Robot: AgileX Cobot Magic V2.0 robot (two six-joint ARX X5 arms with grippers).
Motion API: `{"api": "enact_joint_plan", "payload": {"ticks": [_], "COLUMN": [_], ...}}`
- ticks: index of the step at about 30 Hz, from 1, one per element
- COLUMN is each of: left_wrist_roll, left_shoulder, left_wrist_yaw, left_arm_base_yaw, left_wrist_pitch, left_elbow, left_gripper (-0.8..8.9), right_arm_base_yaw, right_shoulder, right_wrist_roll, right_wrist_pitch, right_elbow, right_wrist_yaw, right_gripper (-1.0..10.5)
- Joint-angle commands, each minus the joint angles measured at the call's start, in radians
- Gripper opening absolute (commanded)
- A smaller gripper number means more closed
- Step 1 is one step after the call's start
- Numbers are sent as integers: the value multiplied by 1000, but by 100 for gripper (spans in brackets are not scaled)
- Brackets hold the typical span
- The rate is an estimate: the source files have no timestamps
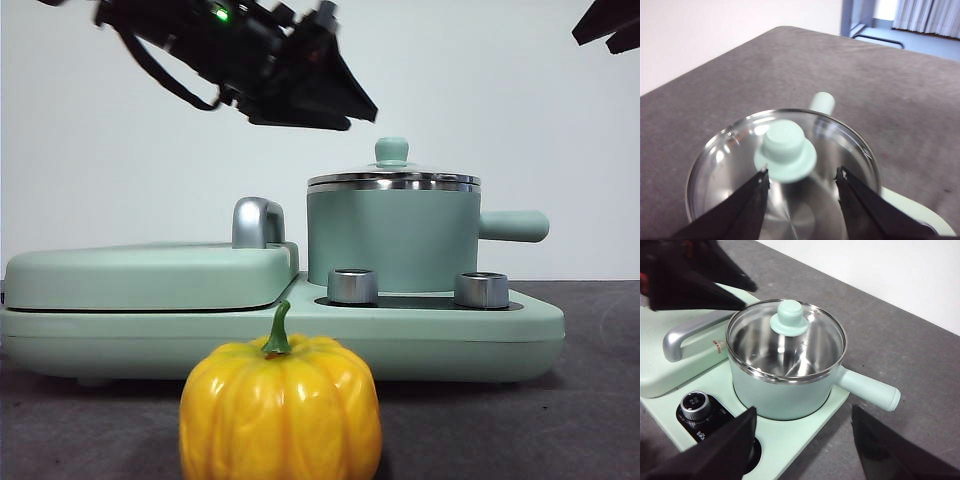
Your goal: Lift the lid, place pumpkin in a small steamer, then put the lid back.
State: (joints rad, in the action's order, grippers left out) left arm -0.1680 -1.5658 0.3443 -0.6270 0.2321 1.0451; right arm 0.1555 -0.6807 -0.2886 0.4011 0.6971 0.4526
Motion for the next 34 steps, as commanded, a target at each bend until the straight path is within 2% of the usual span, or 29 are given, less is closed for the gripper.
{"api": "enact_joint_plan", "payload": {"ticks": [1, 16, 34], "left_wrist_roll": [-3, 13, 25], "left_shoulder": [-53, -202, -247], "left_wrist_yaw": [-12, -12, -12], "left_arm_base_yaw": [-13, -26, -31], "left_wrist_pitch": [35, 53, 45], "left_elbow": [49, 204, 209], "left_gripper": [222, 227, 215], "right_arm_base_yaw": [2, 2, 2], "right_shoulder": [-4, -4, -4], "right_wrist_roll": [1, 1, 1], "right_wrist_pitch": [-11, -10, -6], "right_elbow": [19, 19, 19], "right_wrist_yaw": [3, 3, 3], "right_gripper": [301, 301, 301]}}
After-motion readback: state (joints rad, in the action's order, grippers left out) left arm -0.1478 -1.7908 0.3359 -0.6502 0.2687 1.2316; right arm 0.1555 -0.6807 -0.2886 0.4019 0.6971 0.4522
